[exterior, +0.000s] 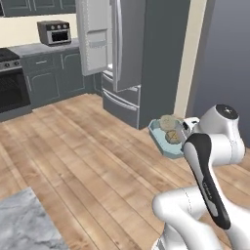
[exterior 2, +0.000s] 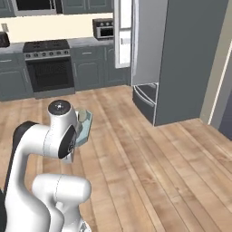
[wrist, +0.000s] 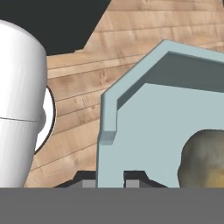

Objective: Place two dumplings into each of the tupperware containers and then place the containers in the fridge.

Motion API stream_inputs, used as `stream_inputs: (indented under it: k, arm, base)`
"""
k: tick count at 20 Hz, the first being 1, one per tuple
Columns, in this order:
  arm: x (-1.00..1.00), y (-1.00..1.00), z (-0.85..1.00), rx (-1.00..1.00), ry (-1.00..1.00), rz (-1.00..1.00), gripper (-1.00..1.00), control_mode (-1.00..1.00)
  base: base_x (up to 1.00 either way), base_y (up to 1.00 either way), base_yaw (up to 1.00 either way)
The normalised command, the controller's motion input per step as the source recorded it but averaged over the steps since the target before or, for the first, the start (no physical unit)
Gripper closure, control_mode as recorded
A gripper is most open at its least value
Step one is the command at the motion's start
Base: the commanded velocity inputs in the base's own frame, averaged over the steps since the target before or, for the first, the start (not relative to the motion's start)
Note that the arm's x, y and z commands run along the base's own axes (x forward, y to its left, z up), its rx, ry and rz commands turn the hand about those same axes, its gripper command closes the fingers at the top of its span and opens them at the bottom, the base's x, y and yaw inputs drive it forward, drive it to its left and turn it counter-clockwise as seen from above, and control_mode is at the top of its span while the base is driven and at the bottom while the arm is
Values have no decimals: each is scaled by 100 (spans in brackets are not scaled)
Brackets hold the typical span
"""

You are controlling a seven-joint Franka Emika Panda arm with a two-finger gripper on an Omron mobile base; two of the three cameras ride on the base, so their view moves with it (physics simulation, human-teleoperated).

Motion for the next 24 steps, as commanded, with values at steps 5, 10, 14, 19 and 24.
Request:
stream_inputs:
  k: [5,10,14,19,24]
  arm:
    - [0,0,0,0,0,0,100,100]
    - [0,0,0,0,0,0,100,100]
    - [0,0,0,0,0,0,100,100]
    - [0,0,0,0,0,0,100,100]
    - [0,0,0,0,0,0,100,100]
  base:
    - [100,61,6]
    - [100,72,32]
    - [100,78,12]
    - [100,73,0]
    - [100,78,0]
